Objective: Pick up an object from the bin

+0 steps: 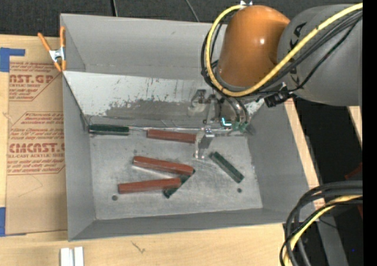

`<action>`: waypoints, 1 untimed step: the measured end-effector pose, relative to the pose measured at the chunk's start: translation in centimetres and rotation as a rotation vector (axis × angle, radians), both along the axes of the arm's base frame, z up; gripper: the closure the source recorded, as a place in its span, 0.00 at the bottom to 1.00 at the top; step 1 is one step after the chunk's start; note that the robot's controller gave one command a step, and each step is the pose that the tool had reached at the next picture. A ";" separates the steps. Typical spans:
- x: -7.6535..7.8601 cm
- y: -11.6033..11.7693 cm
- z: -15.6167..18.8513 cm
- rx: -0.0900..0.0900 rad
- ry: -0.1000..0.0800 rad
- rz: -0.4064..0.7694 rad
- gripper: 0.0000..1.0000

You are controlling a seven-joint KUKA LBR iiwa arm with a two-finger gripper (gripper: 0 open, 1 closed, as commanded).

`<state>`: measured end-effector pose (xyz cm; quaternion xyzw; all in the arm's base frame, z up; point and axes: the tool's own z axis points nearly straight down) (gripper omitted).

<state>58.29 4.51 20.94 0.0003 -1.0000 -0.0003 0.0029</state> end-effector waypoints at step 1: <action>0.2 0.0 0.4 0.000 -0.008 0.000 0.00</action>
Offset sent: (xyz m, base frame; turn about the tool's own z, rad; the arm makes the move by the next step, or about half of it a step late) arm -0.0597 0.0197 -0.1394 -0.0654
